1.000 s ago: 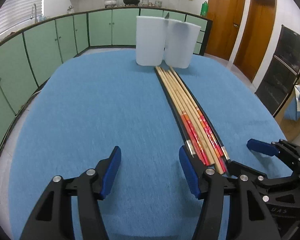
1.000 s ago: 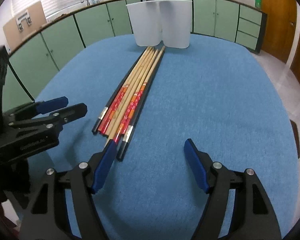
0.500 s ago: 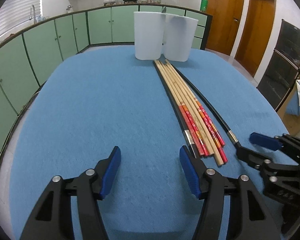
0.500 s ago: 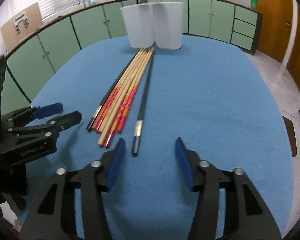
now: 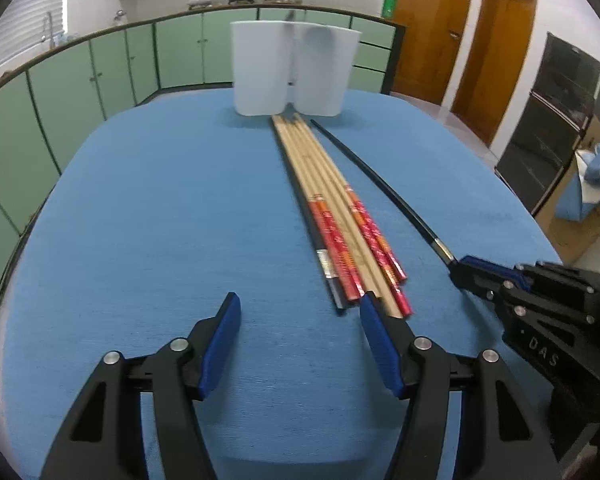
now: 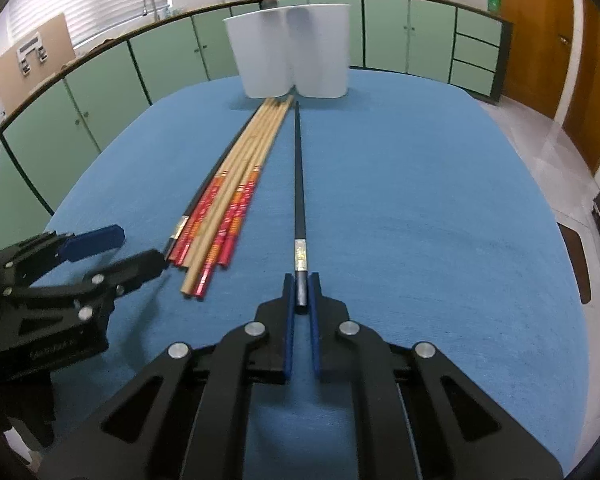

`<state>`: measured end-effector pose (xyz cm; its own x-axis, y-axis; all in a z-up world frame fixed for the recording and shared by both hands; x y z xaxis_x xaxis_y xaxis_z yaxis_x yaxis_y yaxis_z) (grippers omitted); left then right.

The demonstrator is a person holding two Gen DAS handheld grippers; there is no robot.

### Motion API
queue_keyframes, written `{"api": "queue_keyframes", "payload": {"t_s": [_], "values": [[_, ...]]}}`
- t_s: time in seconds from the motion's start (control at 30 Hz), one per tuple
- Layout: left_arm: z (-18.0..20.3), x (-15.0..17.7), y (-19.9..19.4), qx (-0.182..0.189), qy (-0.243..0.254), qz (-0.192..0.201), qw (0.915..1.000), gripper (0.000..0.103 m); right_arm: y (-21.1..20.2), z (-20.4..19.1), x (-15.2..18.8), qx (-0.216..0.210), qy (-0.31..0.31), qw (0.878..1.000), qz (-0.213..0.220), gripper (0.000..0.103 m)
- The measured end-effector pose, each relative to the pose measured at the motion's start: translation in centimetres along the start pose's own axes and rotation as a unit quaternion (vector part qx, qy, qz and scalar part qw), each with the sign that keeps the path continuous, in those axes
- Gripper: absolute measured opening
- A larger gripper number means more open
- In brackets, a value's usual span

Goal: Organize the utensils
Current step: 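Grasp a black chopstick with the right tool while the left tool grasps another black chopstick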

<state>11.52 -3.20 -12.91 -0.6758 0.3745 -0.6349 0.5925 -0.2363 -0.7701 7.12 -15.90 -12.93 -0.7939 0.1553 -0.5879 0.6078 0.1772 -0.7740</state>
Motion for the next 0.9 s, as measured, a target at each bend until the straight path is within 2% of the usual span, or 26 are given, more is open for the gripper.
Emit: {"api": "queue_keyframes", "payload": {"t_s": [0.2, 0.37, 0.8, 0.83, 0.87, 0.9], "values": [[0.2, 0.0, 0.6, -0.032, 0.022, -0.016, 0.9991, 0.063, -0.1, 0.0, 0.2, -0.003, 0.002, 1.0, 0.0, 0.006], [-1.9, 0.6, 0.1, -0.057, -0.005, -0.019, 0.9982, 0.063, -0.1, 0.2, 0.2, -0.006, 0.004, 1.0, -0.001, 0.006], [-2.2, -0.1, 0.8, -0.053, -0.005, -0.022, 0.9983, 0.063, 0.1, 0.5, 0.1, -0.007, 0.001, 1.0, -0.004, 0.007], [-2.2, -0.1, 0.8, -0.052, -0.005, -0.021, 0.9984, 0.059, 0.1, 0.6, 0.1, -0.008, 0.002, 1.0, -0.005, 0.007], [-2.1, -0.2, 0.8, -0.047, -0.005, -0.019, 0.9987, 0.048, 0.1, 0.6, 0.0, -0.01, 0.004, 1.0, -0.005, 0.006], [-2.0, -0.2, 0.7, -0.041, -0.004, -0.015, 0.999, 0.041, 0.1, 0.7, 0.0, -0.012, 0.004, 1.0, -0.005, 0.006]]}}
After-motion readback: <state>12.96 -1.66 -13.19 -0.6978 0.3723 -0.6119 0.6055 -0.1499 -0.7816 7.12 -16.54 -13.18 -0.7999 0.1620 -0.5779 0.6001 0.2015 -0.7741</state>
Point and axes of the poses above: each gripper's, at about its wrist camera, not at the fingertips, and y roughly the way its jaws point, z to its right, x to its underside, the point moved 2 cm from there along y, roughly the way its jaws point, and after that the axes turned 13 degrees about y, right-handed, at the moved point
